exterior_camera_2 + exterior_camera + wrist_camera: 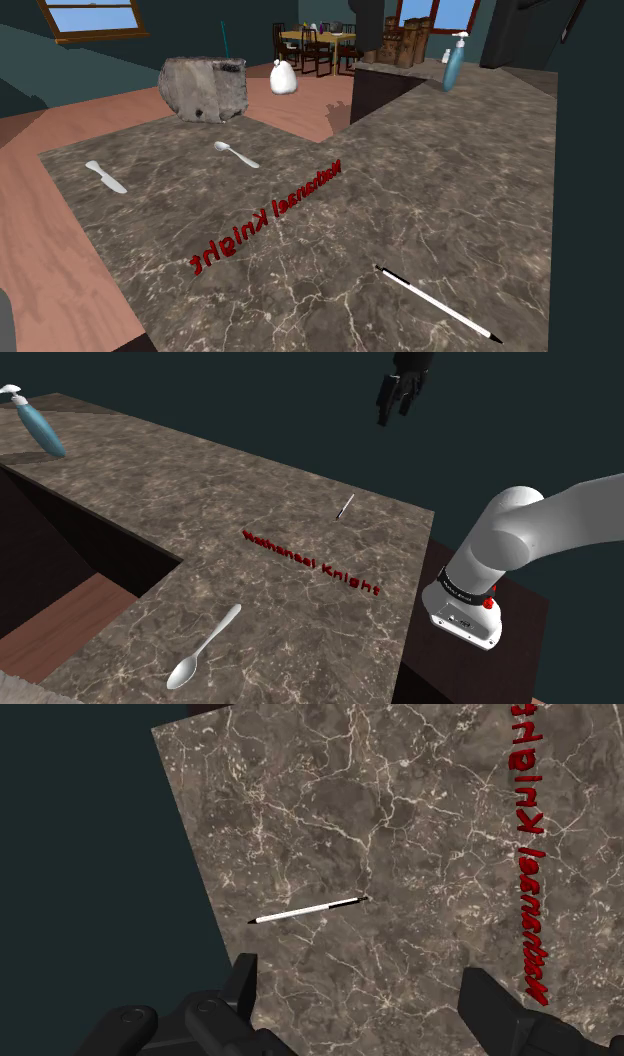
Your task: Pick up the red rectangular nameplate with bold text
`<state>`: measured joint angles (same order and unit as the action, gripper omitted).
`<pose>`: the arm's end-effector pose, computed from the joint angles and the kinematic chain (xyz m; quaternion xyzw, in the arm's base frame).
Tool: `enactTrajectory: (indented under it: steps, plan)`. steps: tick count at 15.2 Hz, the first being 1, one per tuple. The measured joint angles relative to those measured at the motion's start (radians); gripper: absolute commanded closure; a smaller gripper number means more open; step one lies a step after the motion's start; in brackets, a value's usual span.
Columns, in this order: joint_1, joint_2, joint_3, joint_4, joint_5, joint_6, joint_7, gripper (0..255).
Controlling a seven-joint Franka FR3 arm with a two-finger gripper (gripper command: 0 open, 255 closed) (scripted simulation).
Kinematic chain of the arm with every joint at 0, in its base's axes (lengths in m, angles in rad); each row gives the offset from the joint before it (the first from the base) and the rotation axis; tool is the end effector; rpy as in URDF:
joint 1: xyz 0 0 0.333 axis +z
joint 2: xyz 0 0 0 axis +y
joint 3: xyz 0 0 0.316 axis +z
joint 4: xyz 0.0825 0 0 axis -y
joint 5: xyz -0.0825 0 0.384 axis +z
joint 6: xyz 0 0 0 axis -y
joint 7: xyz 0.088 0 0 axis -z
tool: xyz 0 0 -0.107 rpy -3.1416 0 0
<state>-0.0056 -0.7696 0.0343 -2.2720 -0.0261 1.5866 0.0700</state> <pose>0.3135 0.0102 0.6266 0.9985 -0.0253 0.0430 0.0231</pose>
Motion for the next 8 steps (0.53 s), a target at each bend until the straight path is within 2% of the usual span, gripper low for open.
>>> enactTrajectory:
  steps: [3,8]
  plan:
    - [0.011,-0.021,0.02,-0.043,0.009,0.027,0.012,0]
    - [0.058,-0.06,0.097,-0.183,0.045,0.148,0.054,0]
